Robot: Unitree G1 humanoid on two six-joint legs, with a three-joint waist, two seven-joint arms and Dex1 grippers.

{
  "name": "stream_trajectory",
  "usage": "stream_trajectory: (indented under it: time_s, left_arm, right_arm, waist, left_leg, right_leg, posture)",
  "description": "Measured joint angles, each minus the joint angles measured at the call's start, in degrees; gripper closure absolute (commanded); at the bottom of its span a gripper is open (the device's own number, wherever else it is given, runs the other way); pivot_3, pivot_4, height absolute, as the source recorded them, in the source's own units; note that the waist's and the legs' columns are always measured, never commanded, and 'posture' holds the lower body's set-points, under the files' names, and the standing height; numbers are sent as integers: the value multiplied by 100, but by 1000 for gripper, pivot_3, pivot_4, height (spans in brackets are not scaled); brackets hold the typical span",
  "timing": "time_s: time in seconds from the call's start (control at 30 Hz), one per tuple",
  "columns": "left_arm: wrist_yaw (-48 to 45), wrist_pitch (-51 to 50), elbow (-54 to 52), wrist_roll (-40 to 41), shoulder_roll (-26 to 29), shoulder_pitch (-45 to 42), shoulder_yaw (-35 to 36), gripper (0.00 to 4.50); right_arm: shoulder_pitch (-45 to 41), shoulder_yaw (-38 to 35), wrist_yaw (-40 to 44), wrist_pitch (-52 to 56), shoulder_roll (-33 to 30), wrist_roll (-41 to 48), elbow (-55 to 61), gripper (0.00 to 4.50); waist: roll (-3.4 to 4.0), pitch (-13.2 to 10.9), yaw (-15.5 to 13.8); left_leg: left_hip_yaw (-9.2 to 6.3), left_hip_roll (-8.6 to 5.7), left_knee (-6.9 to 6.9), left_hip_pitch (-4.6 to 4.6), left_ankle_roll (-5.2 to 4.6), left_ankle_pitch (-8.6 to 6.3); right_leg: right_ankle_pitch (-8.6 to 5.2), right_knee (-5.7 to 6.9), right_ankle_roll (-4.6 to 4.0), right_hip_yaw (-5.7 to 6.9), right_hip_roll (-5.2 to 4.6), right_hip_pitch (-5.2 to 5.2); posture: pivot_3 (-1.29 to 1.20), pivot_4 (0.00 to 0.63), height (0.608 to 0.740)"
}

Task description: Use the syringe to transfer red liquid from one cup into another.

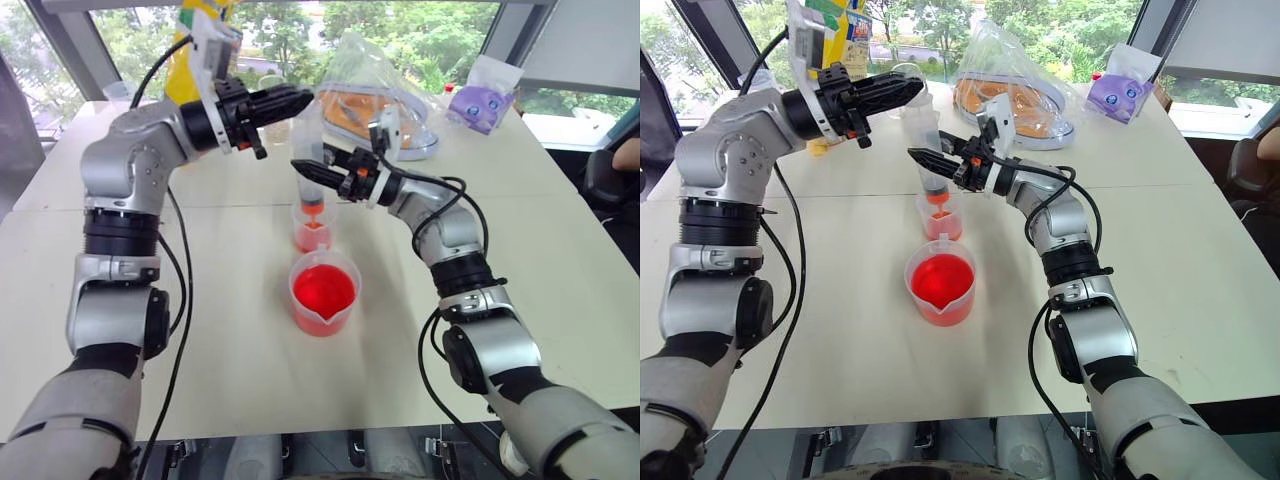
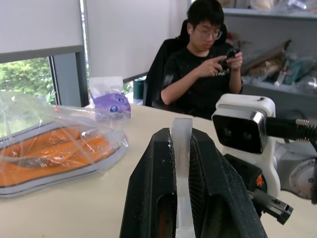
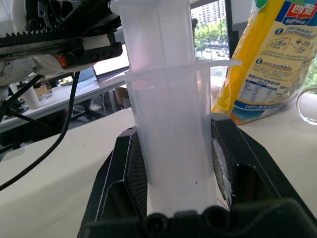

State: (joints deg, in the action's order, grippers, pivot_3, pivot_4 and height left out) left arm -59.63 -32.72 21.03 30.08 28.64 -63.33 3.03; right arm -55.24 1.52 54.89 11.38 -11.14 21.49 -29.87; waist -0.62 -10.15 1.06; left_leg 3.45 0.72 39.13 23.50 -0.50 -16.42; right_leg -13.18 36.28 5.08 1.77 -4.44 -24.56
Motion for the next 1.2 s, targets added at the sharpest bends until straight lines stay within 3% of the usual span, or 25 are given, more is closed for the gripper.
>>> stream_trajectory:
  time_s: [1.1, 1.2]
  left_arm:
    - [272, -70, -943, -113, -168, 754, 71, 4440]
    - [271, -248, -952, -30, -182, 742, 109, 3312]
  right_arm:
    - [-6, -1, 132, 698, -132, 12, 356, 3073]
    - [-5, -16, 123, 699, -140, 12, 357, 3073]
  waist:
    - [0, 0, -6]
    - [0, 0, -7]
  left_leg:
    - [-2, 0, 0, 0, -1, -1]
    - [-2, 0, 0, 0, -1, -1]
  right_leg:
    - [0, 0, 0, 0, -1, 0]
    - [0, 0, 0, 0, -1, 0]
  posture:
    - [0, 150, 740]
    - [0, 150, 740]
